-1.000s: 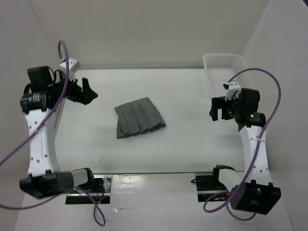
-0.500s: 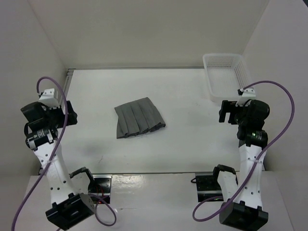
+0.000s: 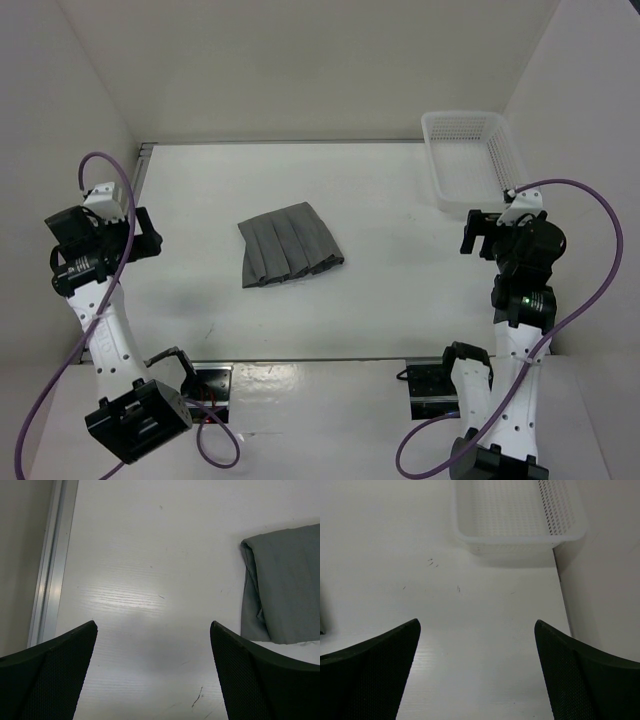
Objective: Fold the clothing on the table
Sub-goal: Fold the skirt
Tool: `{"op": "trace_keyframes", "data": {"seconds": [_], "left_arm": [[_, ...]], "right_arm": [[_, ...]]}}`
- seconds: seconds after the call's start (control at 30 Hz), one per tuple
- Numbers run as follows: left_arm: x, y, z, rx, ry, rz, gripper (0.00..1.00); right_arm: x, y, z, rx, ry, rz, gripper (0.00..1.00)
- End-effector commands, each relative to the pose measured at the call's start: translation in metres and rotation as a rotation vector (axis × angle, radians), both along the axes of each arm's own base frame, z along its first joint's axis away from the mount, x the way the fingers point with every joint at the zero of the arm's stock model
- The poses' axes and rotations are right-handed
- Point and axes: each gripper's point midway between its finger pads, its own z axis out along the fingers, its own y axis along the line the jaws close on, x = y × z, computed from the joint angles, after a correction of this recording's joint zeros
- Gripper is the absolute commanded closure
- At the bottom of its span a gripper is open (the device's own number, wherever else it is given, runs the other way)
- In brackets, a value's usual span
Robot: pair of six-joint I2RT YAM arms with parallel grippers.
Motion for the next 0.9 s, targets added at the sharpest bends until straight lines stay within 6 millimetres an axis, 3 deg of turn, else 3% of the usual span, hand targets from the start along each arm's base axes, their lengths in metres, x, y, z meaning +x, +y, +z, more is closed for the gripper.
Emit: {"op": "trace_keyframes", "data": {"seconds": [0.0, 0.2, 0.87], "left_arm": [[0.006, 0.001, 0.015, 0.020, -0.051, -0.017, 0.01], [0.000, 0.000, 0.031, 0.059, -0.101, 0.004, 0.01], [-0.002, 0.005, 0.034, 0.076, -0.109, 0.034, 0.01]], "right_arm": [[0.004, -0.017, 0.022, -0.015, -0.095, -0.101, 0.01], [0.004, -0.021, 0.024, -0.014, -0.104, -0.124, 0.01], [0.005, -0.019, 0.020, -0.009, -0.095, -0.115, 0.01]]}}
